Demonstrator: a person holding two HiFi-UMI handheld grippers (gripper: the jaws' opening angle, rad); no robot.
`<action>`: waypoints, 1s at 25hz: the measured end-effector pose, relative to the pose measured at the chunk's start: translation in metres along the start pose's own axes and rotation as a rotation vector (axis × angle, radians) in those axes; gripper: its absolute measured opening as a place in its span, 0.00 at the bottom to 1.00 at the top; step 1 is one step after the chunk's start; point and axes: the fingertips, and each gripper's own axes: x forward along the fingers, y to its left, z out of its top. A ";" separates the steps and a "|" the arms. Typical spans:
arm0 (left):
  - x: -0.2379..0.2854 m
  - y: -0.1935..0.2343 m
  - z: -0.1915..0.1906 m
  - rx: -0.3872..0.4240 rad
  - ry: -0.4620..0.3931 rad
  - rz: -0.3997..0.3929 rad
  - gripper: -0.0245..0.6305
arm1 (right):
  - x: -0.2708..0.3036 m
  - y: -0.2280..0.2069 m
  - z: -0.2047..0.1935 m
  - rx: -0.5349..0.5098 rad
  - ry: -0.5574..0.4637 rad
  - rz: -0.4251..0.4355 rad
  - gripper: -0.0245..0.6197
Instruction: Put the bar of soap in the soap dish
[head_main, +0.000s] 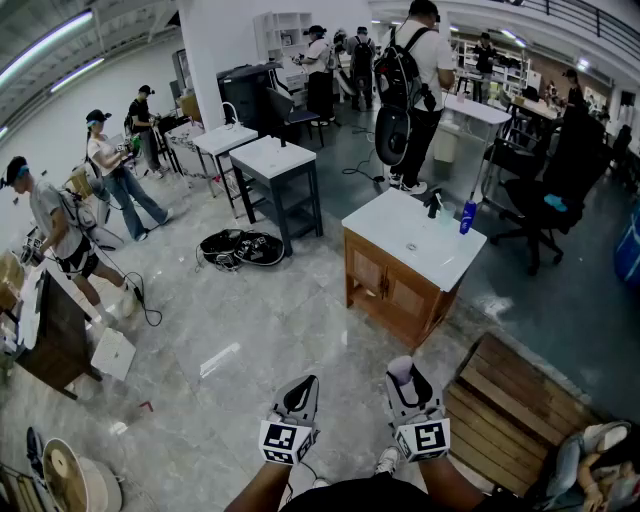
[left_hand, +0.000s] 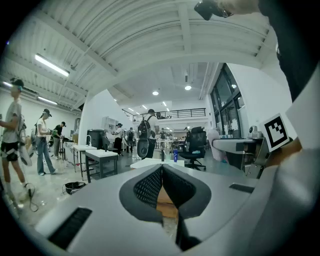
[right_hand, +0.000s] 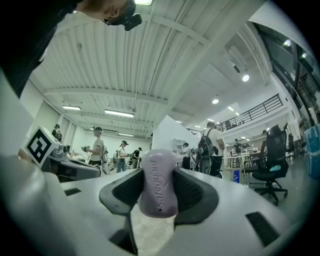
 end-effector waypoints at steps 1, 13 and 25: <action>0.003 -0.001 0.000 -0.001 -0.001 0.001 0.07 | 0.001 -0.002 -0.001 -0.002 -0.001 0.002 0.35; 0.070 -0.028 -0.001 0.000 0.012 -0.020 0.07 | 0.012 -0.066 -0.003 0.011 -0.014 -0.014 0.35; 0.164 -0.074 -0.003 -0.022 0.027 -0.024 0.07 | 0.028 -0.174 -0.028 0.051 0.014 -0.044 0.35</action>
